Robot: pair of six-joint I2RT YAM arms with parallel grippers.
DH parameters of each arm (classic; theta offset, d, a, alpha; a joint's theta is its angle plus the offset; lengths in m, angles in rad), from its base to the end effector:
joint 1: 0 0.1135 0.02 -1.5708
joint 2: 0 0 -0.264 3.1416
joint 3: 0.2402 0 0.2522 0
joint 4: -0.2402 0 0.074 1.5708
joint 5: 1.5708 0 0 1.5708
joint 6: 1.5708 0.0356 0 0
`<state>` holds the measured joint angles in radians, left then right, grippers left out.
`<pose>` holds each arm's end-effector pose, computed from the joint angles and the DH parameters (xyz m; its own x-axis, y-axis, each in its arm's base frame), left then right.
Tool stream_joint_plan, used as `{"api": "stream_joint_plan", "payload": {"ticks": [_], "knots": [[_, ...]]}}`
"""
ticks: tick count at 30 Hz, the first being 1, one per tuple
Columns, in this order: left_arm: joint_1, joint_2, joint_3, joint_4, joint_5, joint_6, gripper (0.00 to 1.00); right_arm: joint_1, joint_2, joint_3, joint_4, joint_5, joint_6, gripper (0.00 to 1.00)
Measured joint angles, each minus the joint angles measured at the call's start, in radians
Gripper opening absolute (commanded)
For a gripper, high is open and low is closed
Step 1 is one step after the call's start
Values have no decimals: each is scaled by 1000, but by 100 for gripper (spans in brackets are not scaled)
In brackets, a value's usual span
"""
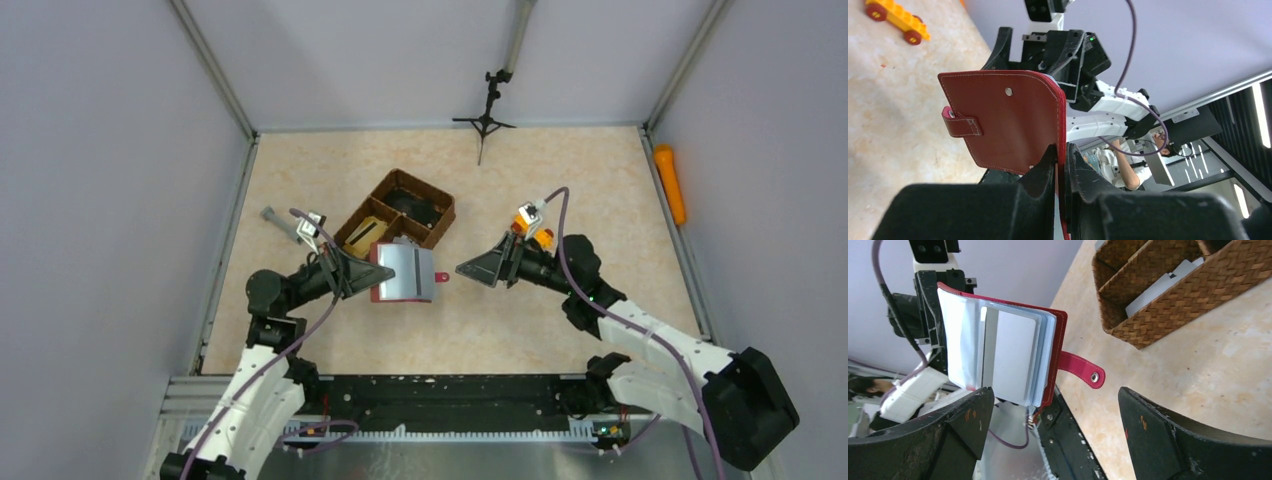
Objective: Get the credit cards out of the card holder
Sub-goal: Remove the credit card from the card holder.
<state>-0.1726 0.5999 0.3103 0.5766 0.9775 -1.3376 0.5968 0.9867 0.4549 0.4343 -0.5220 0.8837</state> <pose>0.1368 -0.0538 0.2767 -0.7911 -0.4142 -0.4500 0.4745 0.0484 -0.8789 0.1723 0.1385 0.2510 -0.7450 0.3040 -0.5938 -0.5071 0.3202 0.8002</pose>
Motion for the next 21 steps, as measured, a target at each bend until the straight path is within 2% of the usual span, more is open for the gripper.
{"api": "stream_joint_plan", "payload": {"ticks": [7, 12, 21], "knots": [[-35, 14, -28, 162, -48, -80, 1, 0, -4, -64, 163, -6, 159, 97], [-80, 47, -32, 222, -125, -93, 1, 6, -2, -126, 219, 49, 293, 97], [-235, 163, -31, 298, -270, -62, 1, 67, 116, -181, 488, 104, 490, 98]]}}
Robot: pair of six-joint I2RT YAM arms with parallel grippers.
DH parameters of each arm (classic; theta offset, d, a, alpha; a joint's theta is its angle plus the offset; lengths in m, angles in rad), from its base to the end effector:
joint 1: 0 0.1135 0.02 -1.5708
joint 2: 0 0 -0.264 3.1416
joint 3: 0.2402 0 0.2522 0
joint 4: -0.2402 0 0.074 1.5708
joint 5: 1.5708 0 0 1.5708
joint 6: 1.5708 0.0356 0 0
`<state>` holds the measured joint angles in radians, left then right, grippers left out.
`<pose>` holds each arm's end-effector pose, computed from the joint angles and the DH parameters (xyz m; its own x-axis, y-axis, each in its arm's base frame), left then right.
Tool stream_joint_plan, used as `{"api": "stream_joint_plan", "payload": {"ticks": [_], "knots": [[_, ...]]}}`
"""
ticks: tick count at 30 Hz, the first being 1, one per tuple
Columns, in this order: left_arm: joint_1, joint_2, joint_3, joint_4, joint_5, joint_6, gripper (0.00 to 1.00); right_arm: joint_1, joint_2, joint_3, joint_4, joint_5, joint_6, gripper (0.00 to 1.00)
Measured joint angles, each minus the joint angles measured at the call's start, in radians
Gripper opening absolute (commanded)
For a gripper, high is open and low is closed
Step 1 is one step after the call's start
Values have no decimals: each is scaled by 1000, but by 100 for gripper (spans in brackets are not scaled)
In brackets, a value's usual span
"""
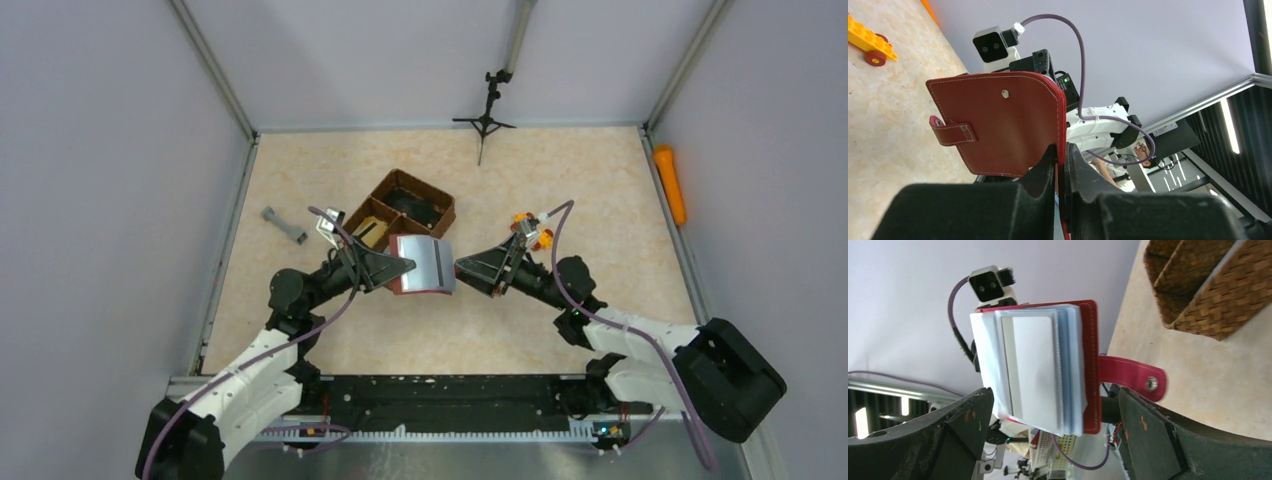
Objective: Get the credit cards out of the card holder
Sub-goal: Remove the credit card from the card holder.
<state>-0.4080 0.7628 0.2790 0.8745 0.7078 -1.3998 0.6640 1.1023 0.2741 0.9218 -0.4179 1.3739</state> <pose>0.1444 -0.0876 0.2736 -0.7814 -0.4779 -0.4013 0.4897 -0.0708 -0.8690 0.1618 0.1449 0.2191 -0.8500 0.4729 -0.2320 -0.2446 0.0356 0.9690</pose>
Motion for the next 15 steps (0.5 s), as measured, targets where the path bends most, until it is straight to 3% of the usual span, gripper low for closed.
{"api": "stream_joint_plan", "payload": {"ticks": [7, 15], "knots": [[-47, 109, 26, 108, -62, 8, 1, 51, 69, 0, 148, 30, 87, 98], [-51, 130, 96, 171, -79, 18, 2, 54, 42, -1, 126, 72, 86, 98]]}}
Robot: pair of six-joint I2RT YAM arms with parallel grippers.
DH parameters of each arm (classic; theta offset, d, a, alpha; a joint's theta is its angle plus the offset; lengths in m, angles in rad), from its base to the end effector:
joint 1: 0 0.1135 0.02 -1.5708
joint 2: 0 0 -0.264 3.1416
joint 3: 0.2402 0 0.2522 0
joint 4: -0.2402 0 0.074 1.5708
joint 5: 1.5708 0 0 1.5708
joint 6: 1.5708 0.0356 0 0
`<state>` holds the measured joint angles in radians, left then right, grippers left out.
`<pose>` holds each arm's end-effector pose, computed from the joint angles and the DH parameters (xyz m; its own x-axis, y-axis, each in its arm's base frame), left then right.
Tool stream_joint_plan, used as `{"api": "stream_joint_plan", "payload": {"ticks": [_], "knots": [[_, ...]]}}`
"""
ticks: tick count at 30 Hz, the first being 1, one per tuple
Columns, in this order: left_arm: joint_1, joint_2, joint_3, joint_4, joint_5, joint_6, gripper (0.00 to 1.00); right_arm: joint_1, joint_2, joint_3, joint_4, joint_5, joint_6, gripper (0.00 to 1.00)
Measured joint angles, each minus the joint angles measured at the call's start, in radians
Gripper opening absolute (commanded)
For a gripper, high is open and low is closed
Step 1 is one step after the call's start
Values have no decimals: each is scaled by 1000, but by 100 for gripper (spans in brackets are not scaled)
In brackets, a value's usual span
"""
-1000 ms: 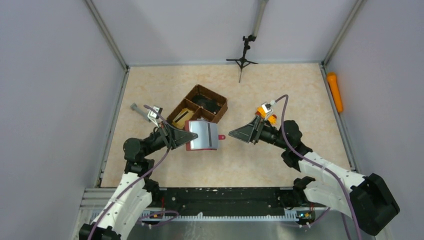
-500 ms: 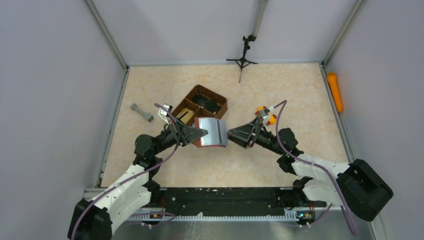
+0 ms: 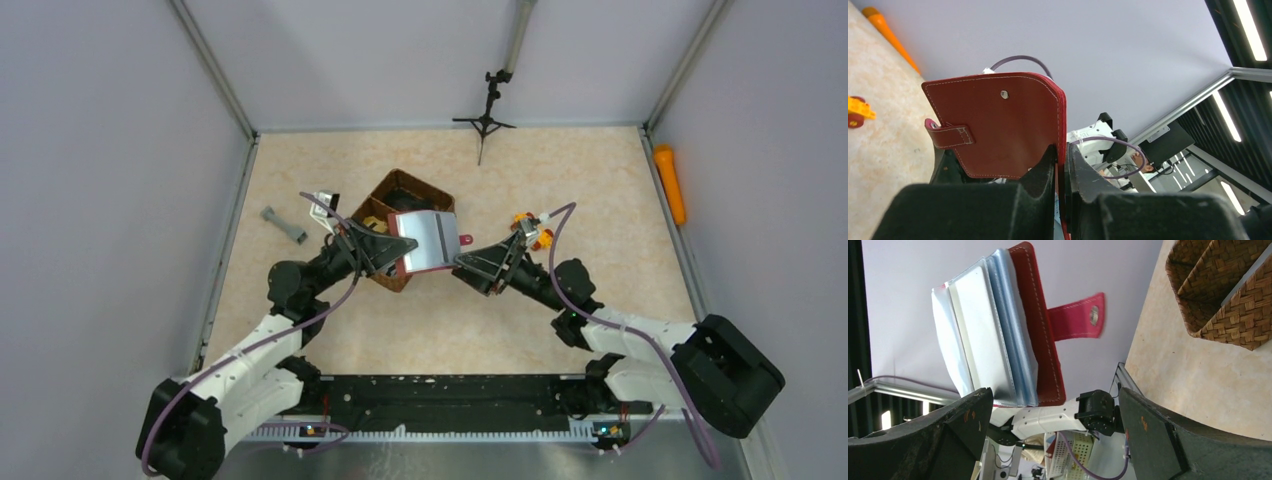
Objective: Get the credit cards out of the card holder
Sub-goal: Remove the credit card from the card holder.
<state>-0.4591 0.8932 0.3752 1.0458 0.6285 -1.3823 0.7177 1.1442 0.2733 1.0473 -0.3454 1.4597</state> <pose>0.1573 -0.1011 0.3018 -0.7148 -0.5330 -0.4527 0.5960 -0.1255 -0.7931 0.1580 0.1539 0.2240 -0.8499 0.4994 -0.1682 -0.2278 -0.0604 0.9718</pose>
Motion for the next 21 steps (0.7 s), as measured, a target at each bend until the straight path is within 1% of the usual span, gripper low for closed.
{"api": "stream_joint_plan", "payload": {"ticks": [6, 13, 15, 18, 21], "knots": [[-7, 31, 17, 56, -3, -4, 2, 0, -5, 0, 19, 5, 19, 98], [-11, 72, 16, 100, -13, -32, 2, 0, 21, 3, 96, 4, 74, 98], [-11, 72, 15, 113, -17, -37, 2, 0, 36, 3, 122, 3, 91, 93], [-12, 72, 11, 125, -17, -39, 2, 0, 48, 3, 155, 2, 114, 78], [-12, 70, -6, 129, -17, -39, 2, 0, 46, 3, 164, 5, 116, 67]]}}
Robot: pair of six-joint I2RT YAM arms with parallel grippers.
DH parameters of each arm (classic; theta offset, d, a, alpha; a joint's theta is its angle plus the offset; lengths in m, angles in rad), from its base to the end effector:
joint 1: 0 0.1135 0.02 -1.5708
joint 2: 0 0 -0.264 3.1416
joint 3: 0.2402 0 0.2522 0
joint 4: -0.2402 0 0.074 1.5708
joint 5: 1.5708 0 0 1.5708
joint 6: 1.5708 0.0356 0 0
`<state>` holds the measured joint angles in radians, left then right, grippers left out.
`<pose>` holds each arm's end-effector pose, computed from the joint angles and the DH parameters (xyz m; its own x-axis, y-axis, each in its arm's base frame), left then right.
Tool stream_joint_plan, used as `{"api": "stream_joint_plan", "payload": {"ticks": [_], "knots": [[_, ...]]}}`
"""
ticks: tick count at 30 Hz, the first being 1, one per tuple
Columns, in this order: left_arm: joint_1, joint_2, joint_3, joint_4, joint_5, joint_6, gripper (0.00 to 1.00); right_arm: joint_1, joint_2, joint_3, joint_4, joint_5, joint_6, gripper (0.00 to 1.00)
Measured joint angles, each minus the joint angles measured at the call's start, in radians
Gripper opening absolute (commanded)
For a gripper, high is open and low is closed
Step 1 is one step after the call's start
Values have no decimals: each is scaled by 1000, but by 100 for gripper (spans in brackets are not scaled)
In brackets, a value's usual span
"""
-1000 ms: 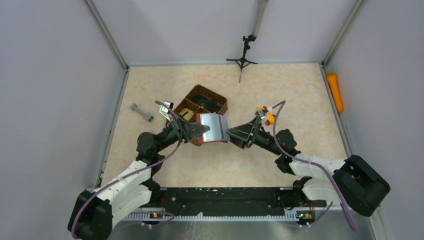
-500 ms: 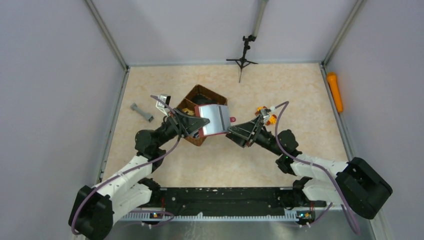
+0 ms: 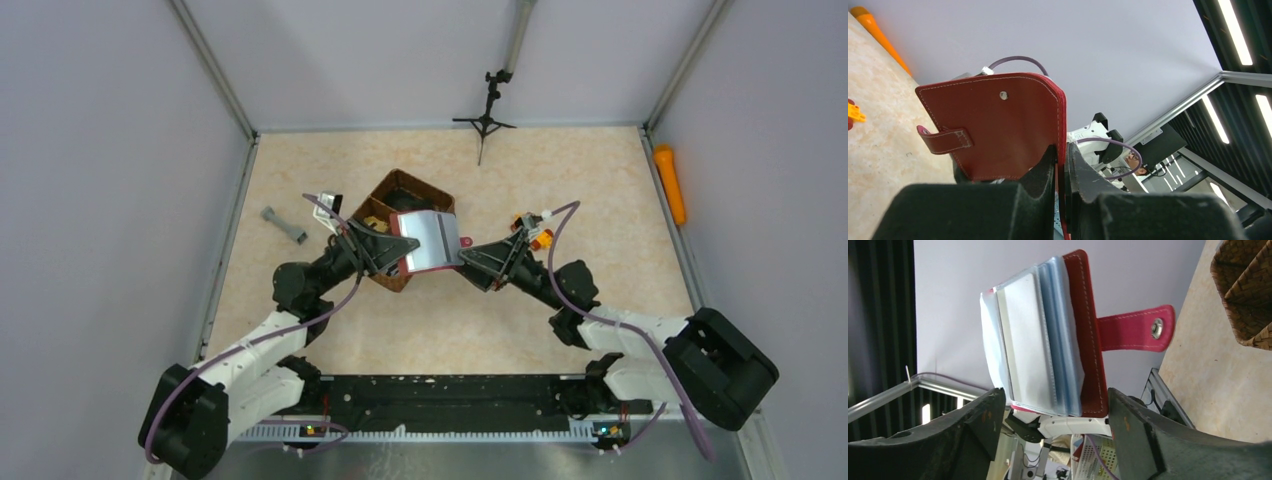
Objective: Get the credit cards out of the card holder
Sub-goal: Remove the credit card from the card holder.
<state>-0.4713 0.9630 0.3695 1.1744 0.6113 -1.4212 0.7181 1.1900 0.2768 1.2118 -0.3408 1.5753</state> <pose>0.1619 -0.1054 0.2996 -0.7175 -0.5432 -0.4360 0.6026 -0.1701 -0.7797 0.1593 0.1549 0.2330 -0.8617 0.4987 -0.0940 -0.2177 -0.1958 0.9562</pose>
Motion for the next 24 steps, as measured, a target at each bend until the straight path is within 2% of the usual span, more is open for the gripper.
{"api": "stream_joint_plan", "payload": {"ticks": [4, 13, 16, 21, 24], "knots": [[0, -27, -23, -26, -3, 10, 2, 0, -32, 0, -42, 9, -13, 55], [0, -127, -37, -122, 11, 63, 2, 0, -168, 2, -196, 44, -96, 51], [0, -132, -37, -150, 27, 69, 2, 0, -210, 14, -256, 60, -132, 43], [0, -132, -44, -162, 37, 74, 2, 0, -238, 74, -347, 60, -198, 37], [0, -132, -45, -166, 43, 75, 2, 0, -238, 100, -375, 51, -232, 25]]}}
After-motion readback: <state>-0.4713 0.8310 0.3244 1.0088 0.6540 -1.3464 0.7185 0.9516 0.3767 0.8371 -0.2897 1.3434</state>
